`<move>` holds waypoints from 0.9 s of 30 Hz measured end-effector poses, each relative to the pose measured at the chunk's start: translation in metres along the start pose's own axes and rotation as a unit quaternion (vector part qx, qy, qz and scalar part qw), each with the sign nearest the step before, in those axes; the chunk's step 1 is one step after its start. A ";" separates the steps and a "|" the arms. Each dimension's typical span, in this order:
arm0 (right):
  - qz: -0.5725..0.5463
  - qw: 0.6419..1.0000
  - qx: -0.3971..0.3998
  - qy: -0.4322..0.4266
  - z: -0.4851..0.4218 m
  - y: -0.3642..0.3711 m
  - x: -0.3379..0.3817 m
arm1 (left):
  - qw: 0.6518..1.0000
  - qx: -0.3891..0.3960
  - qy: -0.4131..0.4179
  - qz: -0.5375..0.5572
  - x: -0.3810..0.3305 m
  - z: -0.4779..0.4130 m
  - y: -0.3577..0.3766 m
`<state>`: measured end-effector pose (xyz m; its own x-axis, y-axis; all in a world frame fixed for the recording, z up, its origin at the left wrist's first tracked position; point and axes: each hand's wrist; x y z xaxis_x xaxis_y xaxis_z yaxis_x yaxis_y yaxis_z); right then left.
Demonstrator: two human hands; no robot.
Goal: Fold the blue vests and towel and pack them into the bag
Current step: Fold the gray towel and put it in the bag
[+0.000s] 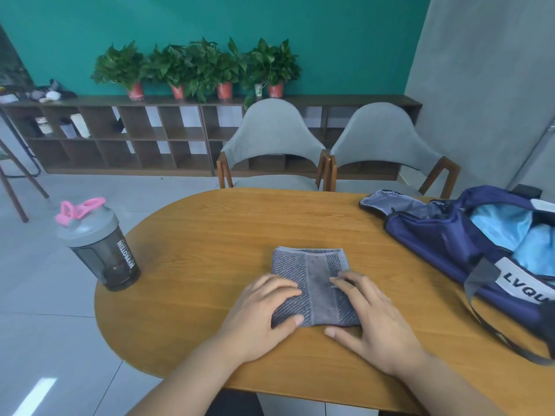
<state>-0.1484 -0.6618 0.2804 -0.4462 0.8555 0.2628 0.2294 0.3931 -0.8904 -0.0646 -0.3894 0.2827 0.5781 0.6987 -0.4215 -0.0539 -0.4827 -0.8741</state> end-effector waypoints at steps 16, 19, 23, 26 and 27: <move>-0.065 0.996 -0.052 0.032 -0.012 -0.008 -0.004 | 0.993 -0.036 -0.089 0.062 -0.005 -0.002 -0.003; -0.090 0.985 -0.096 0.108 -0.023 -0.017 -0.005 | 0.982 -0.069 -0.135 0.116 -0.005 -0.012 -0.006; -0.113 0.977 -0.111 0.142 -0.043 -0.018 -0.012 | 0.966 -0.076 -0.193 0.154 -0.012 -0.035 -0.009; -0.104 0.971 -0.108 0.185 -0.060 -0.010 -0.023 | 0.957 -0.065 -0.251 0.131 -0.010 -0.058 -0.005; -0.101 0.968 -0.098 0.207 -0.066 -0.007 -0.027 | 0.953 -0.056 -0.272 0.120 -0.009 -0.065 -0.004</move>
<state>-0.0810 -0.6651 0.3037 -0.1234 0.8001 0.5871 0.3513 0.5885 -0.7282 -0.0164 -0.4286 0.3056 0.0514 0.7169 -0.6953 -0.0258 -0.6950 -0.7185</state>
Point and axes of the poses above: each hand's wrist, its own z-axis away from the middle knuckle, its own y-axis out of the palm, x = y × z, and after that the axes turned 11 degrees about -y, right-handed
